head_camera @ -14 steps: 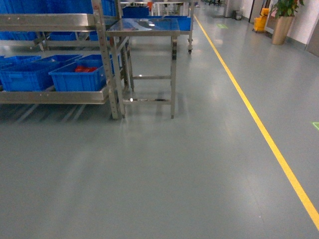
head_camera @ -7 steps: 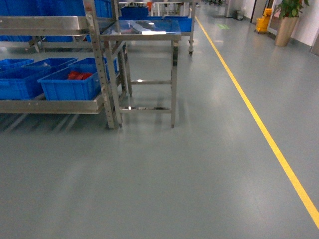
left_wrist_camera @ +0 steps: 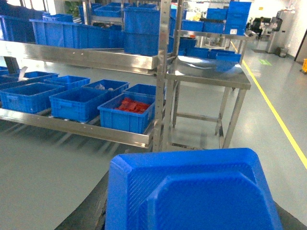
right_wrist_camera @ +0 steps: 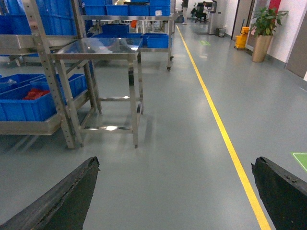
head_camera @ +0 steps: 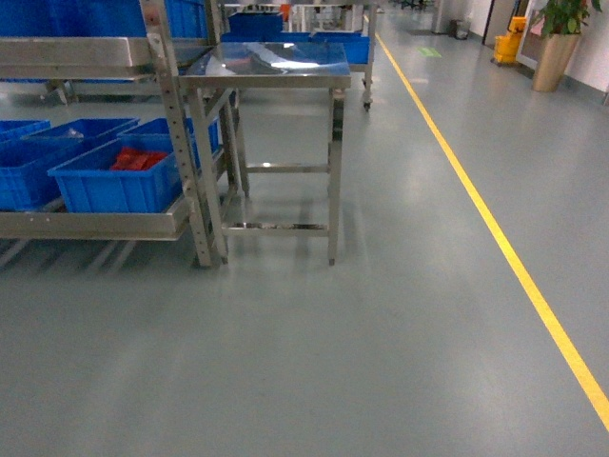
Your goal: Pick blue part to blue bin on bottom shelf
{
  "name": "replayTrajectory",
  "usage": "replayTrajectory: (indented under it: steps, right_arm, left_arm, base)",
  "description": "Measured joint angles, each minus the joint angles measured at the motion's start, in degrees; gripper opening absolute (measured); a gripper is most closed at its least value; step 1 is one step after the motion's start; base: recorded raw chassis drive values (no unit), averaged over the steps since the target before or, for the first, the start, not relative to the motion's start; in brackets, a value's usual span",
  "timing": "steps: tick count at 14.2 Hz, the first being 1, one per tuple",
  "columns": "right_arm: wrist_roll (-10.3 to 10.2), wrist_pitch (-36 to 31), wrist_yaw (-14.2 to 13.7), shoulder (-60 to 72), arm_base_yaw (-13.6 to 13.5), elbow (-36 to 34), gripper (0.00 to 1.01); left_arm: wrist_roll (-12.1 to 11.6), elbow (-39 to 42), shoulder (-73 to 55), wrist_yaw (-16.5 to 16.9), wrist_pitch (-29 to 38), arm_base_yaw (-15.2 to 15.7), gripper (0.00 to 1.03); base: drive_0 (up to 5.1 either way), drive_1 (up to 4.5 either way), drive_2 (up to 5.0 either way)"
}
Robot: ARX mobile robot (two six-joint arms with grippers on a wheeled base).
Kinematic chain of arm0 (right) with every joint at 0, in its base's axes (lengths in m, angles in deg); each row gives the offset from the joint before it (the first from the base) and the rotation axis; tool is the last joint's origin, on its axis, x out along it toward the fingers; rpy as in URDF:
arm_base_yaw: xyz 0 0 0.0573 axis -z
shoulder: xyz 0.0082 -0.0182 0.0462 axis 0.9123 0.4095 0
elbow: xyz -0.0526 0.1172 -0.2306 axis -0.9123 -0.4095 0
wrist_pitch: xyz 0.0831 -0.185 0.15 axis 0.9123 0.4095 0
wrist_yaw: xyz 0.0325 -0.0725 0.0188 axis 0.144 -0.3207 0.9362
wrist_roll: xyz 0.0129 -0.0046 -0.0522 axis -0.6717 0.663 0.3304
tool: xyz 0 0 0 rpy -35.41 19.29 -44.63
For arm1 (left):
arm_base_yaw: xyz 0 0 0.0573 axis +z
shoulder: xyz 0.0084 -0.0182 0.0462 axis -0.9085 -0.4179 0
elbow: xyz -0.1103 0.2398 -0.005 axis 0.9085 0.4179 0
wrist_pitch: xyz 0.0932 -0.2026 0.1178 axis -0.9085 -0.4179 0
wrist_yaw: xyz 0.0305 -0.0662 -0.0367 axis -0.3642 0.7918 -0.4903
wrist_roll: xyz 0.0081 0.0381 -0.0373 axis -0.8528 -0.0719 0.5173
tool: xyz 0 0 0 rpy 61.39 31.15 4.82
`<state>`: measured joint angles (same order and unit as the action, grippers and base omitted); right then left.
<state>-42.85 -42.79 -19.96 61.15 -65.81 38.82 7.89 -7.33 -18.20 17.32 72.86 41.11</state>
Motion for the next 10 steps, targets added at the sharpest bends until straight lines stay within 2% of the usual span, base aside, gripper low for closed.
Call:
replayTrajectory:
  steps: [10]
  right_arm:
    - [0.0, -0.3, 0.0, 0.0, 0.0, 0.0, 0.98]
  left_arm:
    - [0.0, 0.0, 0.0, 0.0, -0.2, 0.0, 0.44]
  base:
    - [0.0, 4.19, -4.2]
